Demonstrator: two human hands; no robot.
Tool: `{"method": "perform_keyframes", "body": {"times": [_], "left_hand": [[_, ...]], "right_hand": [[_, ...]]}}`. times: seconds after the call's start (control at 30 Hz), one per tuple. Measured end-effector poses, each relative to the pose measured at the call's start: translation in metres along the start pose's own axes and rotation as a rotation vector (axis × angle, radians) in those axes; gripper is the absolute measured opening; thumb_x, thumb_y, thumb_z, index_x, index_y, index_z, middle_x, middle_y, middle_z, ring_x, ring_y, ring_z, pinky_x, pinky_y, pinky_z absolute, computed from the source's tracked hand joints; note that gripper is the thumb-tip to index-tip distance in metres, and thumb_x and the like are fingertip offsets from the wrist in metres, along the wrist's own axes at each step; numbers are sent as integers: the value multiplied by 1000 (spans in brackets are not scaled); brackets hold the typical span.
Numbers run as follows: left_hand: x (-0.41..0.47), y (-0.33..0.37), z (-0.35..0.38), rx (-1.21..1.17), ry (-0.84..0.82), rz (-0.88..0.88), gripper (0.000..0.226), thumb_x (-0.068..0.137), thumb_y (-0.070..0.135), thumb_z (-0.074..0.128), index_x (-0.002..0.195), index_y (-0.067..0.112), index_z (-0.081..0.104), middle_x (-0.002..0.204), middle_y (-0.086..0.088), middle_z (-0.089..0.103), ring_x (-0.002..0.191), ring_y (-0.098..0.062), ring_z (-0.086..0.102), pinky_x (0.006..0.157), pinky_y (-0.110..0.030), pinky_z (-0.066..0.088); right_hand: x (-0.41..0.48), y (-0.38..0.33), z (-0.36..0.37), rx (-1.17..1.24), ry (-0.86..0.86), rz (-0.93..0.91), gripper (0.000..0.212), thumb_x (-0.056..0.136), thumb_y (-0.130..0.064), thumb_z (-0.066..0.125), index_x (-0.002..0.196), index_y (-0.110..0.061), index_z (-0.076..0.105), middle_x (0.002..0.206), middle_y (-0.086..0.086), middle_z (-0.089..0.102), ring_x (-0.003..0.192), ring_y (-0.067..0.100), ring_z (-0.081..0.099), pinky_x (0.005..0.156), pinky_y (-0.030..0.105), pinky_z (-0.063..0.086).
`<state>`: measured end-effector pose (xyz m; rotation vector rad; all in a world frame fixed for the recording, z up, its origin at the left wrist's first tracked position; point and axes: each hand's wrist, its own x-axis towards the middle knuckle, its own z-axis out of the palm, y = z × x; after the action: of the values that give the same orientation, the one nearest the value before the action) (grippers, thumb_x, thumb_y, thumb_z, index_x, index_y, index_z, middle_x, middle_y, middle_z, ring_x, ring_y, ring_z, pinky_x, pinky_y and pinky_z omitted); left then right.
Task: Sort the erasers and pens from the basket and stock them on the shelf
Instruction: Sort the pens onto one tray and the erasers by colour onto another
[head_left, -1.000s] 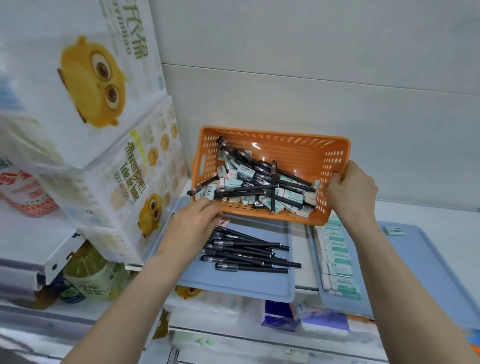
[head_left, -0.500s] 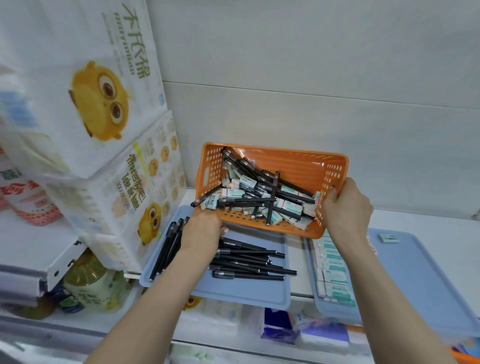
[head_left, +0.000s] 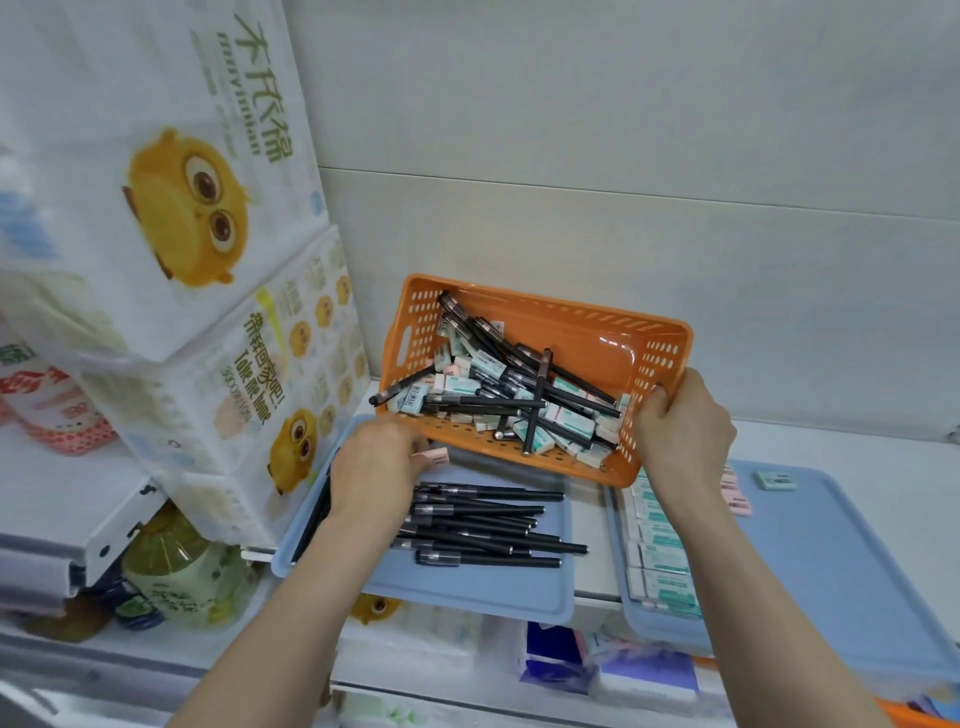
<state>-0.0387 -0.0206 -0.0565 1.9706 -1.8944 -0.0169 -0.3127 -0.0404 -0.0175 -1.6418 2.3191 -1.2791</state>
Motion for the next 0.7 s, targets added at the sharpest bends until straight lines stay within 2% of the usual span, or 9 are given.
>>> {"method": "perform_keyframes", "body": {"times": [0.1, 0.17, 0.3, 0.43, 0.7], "left_hand": [[-12, -6, -15, -160, 168, 128, 12, 85, 33, 71, 85, 22, 66, 87, 6, 53, 71, -15, 53, 56, -28, 39], [-15, -8, -14, -249, 206, 149, 16, 89, 35, 66, 85, 21, 59, 86, 8, 52, 70, -12, 53, 55, -26, 37], [-22, -7, 10, -316, 116, 146, 18, 96, 40, 52, 88, 24, 48, 82, 9, 51, 75, -12, 47, 56, -25, 36], [-32, -5, 32, -346, 44, 135, 13, 97, 32, 49, 88, 26, 42, 104, 5, 57, 91, -13, 51, 71, -36, 49], [-27, -8, 42, -373, 27, 119, 17, 97, 30, 51, 86, 31, 38, 101, 7, 56, 86, -10, 50, 65, -31, 44]], "right_hand": [[-1, -2, 5, -5, -16, -16, 12, 97, -16, 40, 92, -9, 49, 84, 16, 63, 72, 34, 50, 66, 36, 29], [-1, -4, 10, -10, -30, -20, 12, 96, -16, 40, 93, -9, 49, 84, 16, 63, 73, 36, 52, 65, 37, 32], [-4, -3, 20, -11, -53, -28, 12, 97, -16, 39, 94, -9, 49, 85, 16, 64, 70, 33, 48, 65, 37, 30], [4, 3, 22, -13, -70, -61, 14, 97, -22, 41, 94, -12, 50, 84, 13, 65, 74, 37, 56, 64, 37, 34], [6, 9, 20, -31, -162, -71, 24, 99, -31, 43, 87, -12, 49, 75, 6, 60, 70, 32, 55, 63, 36, 33]]}}
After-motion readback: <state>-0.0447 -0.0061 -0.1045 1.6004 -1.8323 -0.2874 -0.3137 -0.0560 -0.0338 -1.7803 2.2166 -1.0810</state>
